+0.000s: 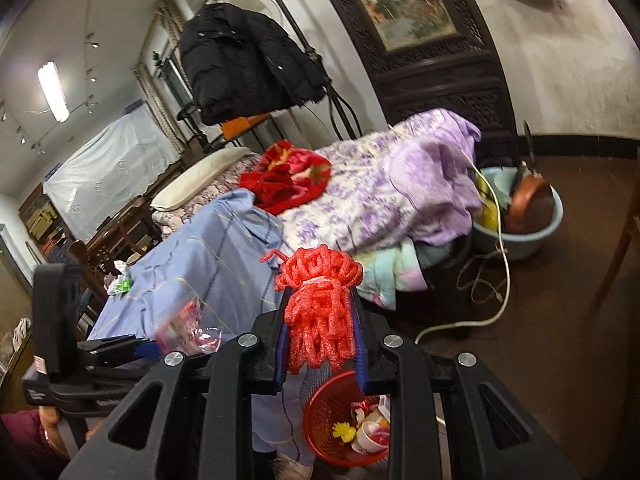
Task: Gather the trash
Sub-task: 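Open both tools over the red wastebasket to drop the bag and yarn, then move both tools back over the bed toward the white bag and tea packet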
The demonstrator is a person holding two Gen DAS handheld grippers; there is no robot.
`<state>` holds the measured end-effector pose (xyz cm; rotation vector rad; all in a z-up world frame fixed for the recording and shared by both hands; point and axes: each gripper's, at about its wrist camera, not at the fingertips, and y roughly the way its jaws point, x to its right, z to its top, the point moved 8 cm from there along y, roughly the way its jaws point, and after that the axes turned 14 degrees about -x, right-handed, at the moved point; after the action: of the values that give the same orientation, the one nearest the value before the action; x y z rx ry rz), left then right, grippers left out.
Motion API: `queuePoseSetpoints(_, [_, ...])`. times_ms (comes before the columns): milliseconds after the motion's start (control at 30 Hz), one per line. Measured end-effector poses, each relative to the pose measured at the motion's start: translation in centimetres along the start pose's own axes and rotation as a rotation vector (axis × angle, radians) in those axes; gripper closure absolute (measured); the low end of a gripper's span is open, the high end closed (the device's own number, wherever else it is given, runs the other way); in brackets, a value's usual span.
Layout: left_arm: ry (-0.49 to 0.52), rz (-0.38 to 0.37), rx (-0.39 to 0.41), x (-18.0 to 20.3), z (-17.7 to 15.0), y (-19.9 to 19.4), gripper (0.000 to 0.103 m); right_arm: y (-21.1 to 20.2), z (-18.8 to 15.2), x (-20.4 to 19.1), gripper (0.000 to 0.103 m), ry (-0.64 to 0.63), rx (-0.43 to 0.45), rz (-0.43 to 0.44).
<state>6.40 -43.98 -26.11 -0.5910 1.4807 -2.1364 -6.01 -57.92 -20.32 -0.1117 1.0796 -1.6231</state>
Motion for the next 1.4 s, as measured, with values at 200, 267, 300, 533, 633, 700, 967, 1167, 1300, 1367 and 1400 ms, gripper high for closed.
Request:
queuePoseSetpoints(200, [-0.027, 0.065, -0.008, -1.3, -0.4, 0.6, 0.019, 1.4, -0.9, 0.9, 0.077, 0.015, -0.035, 0.0])
queuePoseSetpoints(267, [-0.039, 0.076, 0.005, -1.8, -0.3, 0.1, 0.016, 1.5, -1.1, 0.6, 0.077, 0.011, -0.042, 0.003])
queuePoseSetpoints(300, [-0.045, 0.084, 0.014, -2.0, -0.3, -0.3, 0.015, 1.5, -1.2, 0.4, 0.077, 0.008, -0.045, 0.006])
queuePoseSetpoints(533, [-0.098, 0.134, 0.088, -4.1, -1.4, -3.6, 0.011, 3.0, -2.4, -2.1, 0.075, -0.048, -0.107, 0.014])
queuePoseSetpoints(633, [-0.131, 0.142, 0.115, -5.3, -1.9, -5.0, 0.01, 4.3, -3.2, -3.2, 0.075, -0.075, -0.149, 0.013])
queuePoseSetpoints(700, [-0.146, 0.148, 0.126, -5.8, -2.2, -5.6, 0.01, 5.1, -3.7, -3.7, 0.075, -0.087, -0.172, 0.015])
queuePoseSetpoints(967, [-0.199, 0.163, 0.154, -8.0, -3.4, -7.2, 0.009, 8.4, -5.6, -4.8, 0.072, -0.102, -0.249, 0.016])
queuePoseSetpoints(1167, [-0.237, 0.162, 0.153, -9.1, -4.2, -7.5, 0.009, 12.3, -8.0, -3.0, 0.026, -0.035, -0.36, -0.024])
queuePoseSetpoints(1300, [-0.249, 0.165, 0.17, -9.5, -4.4, -8.3, 0.009, 9.4, -6.2, -3.1, 0.026, -0.01, -0.291, 0.036])
queuePoseSetpoints(1367, [-0.257, 0.164, 0.18, -9.7, -4.5, -8.7, 0.009, 7.1, -4.6, -3.8, 0.026, -0.031, -0.225, 0.036])
queuePoseSetpoints(1400, [-0.26, 0.164, 0.184, -9.7, -4.5, -8.9, 0.009, 6.1, -4.1, -4.3, 0.025, -0.037, -0.201, 0.05])
